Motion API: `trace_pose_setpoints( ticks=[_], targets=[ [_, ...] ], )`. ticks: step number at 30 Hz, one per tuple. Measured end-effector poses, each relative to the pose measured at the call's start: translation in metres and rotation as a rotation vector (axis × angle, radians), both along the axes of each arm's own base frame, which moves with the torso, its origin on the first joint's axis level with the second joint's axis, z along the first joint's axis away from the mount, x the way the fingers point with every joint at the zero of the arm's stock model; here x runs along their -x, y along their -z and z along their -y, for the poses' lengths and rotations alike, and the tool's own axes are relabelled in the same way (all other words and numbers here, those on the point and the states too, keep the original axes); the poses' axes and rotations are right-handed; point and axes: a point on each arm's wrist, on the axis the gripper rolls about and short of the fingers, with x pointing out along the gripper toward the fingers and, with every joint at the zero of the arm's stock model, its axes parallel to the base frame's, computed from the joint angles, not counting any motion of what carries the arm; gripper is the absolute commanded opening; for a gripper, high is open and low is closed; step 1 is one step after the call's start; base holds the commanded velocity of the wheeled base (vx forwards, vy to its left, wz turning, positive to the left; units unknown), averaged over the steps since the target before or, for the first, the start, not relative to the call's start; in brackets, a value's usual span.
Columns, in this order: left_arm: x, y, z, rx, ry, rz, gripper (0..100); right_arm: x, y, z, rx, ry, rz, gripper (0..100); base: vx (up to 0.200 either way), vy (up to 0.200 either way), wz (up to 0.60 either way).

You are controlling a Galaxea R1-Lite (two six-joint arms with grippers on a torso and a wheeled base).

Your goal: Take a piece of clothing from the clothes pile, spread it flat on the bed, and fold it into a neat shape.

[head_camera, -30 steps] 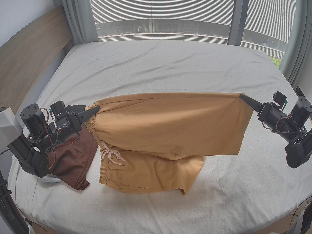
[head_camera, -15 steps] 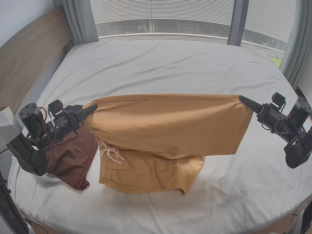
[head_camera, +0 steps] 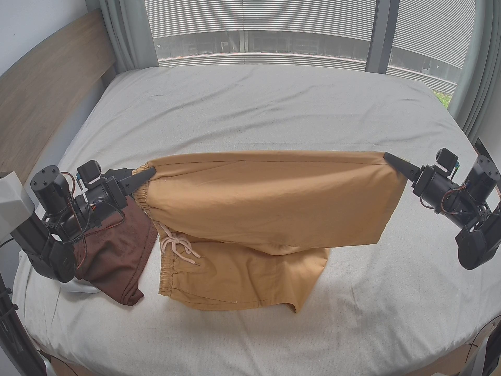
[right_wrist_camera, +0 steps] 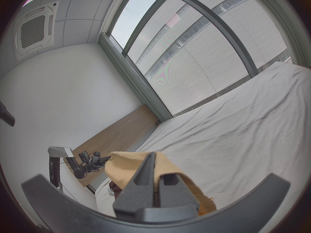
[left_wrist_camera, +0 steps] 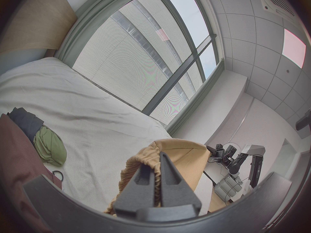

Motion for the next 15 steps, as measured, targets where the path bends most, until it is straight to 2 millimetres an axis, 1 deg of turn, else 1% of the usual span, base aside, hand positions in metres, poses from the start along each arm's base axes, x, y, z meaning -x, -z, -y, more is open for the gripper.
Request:
trace_pose_setpoints(
  ticks=[6, 11, 15],
  targets=[
    [-0.001, -0.001, 0.002, 0.0, 0.0, 0.008, 0, -0.003, 0.0, -0.003, 0.001, -0.005, 0.008, 0, 0.0, 0.0, 0.0],
    [-0.003, -0.004, 0.004, 0.001, -0.002, 0.023, 0, -0.016, -0.002, -0.008, -0.002, -0.009, 0.035, 0, 0.0, 0.0, 0.0],
    [-0.007, -0.006, 0.004, 0.005, -0.019, 0.035, 0, -0.034, -0.003, -0.011, -0.006, -0.008, 0.064, 0, 0.0, 0.0, 0.0]
  ],
)
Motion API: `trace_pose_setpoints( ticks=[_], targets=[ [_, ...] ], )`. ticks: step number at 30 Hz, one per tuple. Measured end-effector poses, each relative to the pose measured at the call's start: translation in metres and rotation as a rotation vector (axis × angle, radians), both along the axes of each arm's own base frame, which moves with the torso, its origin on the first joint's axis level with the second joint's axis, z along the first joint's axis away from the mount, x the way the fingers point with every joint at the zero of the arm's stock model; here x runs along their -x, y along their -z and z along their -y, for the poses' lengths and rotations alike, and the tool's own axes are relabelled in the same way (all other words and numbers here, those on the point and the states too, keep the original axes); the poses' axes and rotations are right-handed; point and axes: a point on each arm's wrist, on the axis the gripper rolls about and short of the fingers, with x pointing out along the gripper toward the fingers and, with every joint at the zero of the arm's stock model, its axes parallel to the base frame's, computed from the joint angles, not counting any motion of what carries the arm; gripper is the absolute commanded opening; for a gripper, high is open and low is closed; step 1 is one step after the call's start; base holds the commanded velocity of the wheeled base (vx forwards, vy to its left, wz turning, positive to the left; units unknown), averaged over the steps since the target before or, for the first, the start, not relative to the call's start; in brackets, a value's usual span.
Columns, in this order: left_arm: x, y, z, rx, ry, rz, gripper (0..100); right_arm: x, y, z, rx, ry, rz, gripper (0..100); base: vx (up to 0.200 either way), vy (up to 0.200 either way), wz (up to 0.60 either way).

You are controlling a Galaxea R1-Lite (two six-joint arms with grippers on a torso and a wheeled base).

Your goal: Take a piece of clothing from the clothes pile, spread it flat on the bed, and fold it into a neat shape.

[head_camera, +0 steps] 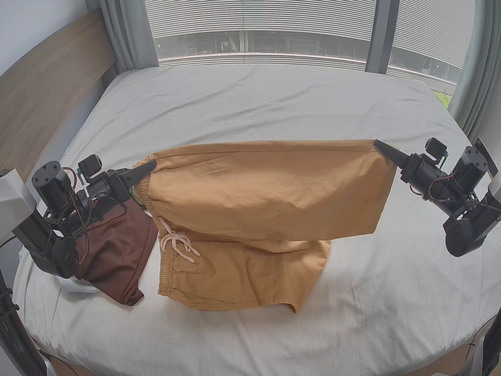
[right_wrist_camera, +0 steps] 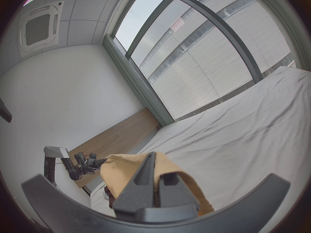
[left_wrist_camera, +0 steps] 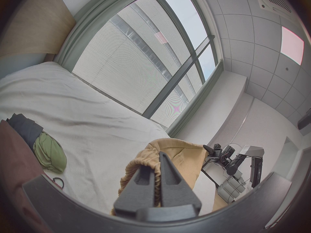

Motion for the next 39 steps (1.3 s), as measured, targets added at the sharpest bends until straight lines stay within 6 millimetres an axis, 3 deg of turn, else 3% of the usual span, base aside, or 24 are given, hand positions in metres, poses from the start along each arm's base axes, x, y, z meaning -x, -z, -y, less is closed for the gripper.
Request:
trace_pose_setpoints(
  ticks=[13, 39],
  targets=[
    [-0.012, -0.005, -0.004, 0.067, -0.034, -0.018, 0, -0.047, 0.024, 0.0, -0.004, 0.008, 0.005, 0, 0.0, 0.0, 0.0],
    [-0.07, 0.036, -0.004, 0.099, -0.165, -0.023, 0, -0.104, 0.059, -0.003, -0.007, 0.015, 0.015, 0, 0.0, 0.0, 0.0]
  ],
)
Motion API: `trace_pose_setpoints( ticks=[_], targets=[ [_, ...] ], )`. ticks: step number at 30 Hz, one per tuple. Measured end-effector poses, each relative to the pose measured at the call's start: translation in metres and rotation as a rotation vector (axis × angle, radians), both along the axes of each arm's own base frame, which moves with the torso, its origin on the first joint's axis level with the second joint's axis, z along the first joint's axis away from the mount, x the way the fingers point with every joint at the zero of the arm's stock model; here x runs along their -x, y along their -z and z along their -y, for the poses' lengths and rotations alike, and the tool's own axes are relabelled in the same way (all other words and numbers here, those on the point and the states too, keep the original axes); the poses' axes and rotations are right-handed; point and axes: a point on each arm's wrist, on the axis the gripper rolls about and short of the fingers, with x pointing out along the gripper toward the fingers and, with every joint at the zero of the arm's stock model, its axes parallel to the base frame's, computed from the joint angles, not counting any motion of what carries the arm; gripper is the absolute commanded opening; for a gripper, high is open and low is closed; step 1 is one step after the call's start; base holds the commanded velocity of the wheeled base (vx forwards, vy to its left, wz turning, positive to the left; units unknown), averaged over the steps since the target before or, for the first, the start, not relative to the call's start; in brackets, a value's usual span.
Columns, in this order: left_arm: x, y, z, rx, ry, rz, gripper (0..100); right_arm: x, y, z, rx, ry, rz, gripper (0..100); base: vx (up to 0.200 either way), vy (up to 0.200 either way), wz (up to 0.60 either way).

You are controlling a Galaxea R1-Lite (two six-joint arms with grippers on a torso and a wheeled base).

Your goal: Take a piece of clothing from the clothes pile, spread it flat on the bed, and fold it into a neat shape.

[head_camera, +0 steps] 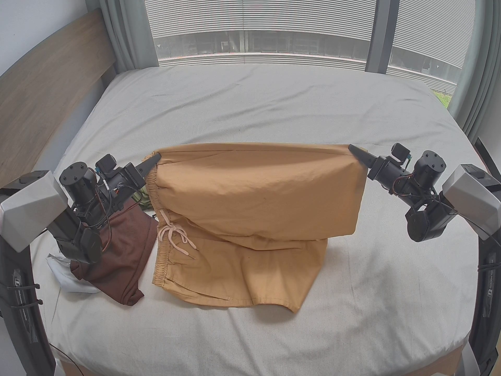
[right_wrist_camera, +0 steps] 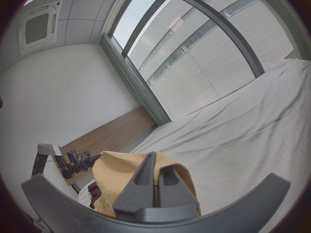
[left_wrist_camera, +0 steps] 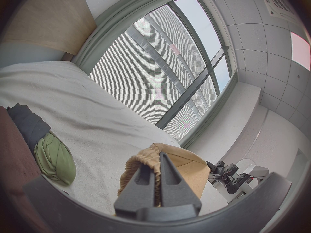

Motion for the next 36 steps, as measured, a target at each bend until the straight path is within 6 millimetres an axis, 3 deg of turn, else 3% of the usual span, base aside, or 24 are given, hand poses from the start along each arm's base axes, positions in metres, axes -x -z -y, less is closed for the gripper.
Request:
trace_pose_setpoints(
  ticks=[18, 36],
  targets=[
    [-0.028, 0.013, 0.0, 0.025, -0.045, 0.03, 0, -0.037, 0.001, -0.005, -0.009, 0.023, 0.004, 0, 0.0, 0.0, 0.0],
    [-0.044, 0.029, 0.001, 0.032, -0.065, 0.03, 0, -0.06, 0.0, -0.006, -0.008, 0.029, 0.006, 0, 0.0, 0.0, 0.0]
  ],
)
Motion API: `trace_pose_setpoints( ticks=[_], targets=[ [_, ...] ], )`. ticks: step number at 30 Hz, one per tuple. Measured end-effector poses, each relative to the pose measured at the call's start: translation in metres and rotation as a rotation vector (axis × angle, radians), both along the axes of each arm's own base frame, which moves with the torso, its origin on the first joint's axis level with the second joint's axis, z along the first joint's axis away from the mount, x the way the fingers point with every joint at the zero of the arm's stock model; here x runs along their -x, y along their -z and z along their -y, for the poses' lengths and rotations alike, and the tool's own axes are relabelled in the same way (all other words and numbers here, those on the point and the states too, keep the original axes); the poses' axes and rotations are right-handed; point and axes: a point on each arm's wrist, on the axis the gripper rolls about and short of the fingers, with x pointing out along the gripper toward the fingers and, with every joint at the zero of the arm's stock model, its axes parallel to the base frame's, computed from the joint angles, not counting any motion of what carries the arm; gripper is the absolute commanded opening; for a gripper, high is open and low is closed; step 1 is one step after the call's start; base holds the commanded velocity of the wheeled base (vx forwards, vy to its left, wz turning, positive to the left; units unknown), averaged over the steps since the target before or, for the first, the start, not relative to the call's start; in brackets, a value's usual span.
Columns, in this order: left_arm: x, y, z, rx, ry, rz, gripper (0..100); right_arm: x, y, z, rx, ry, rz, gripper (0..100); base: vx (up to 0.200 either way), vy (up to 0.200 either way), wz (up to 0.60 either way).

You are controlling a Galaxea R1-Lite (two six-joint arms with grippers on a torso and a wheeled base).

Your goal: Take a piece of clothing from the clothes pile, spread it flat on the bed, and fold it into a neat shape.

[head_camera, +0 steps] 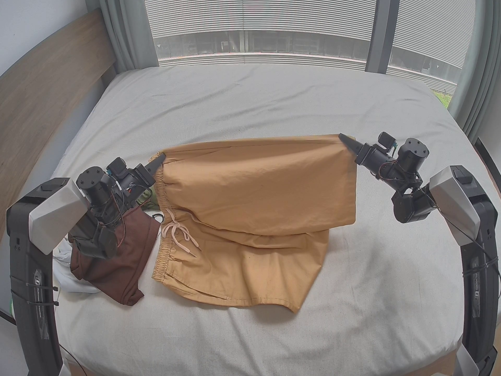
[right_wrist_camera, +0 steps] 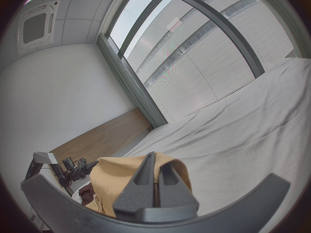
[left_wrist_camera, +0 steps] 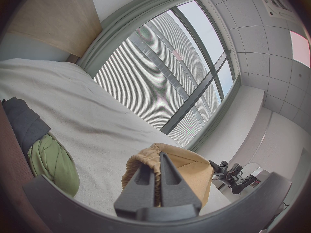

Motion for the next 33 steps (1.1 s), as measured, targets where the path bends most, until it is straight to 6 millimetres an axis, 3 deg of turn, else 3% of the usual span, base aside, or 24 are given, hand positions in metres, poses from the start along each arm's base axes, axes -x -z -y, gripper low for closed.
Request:
trace_pose_setpoints(
  ticks=[12, 13, 14, 26, 33],
  targets=[
    [-0.004, 0.006, -0.001, 0.015, 0.0, -0.01, 0, -0.012, 0.012, -0.005, 0.002, -0.006, 0.002, 0, 0.0, 0.0, 0.0],
    [-0.004, 0.006, -0.001, 0.015, 0.0, -0.011, 100, -0.013, 0.013, -0.005, 0.002, -0.006, 0.0, 0, 0.0, 0.0, 0.0],
    [-0.005, 0.006, -0.001, 0.016, -0.001, -0.01, 100, -0.013, 0.013, -0.004, 0.002, -0.005, -0.001, 100, 0.0, 0.0, 0.0],
    [-0.007, 0.003, 0.001, 0.079, 0.015, -0.037, 100, -0.022, -0.003, 0.012, -0.011, 0.062, 0.031, 100, 0.0, 0.0, 0.0],
    [-0.007, 0.005, -0.001, 0.084, -0.005, -0.046, 100, -0.016, 0.006, 0.022, 0.006, 0.089, 0.007, 100, 0.0, 0.0, 0.0]
  ],
)
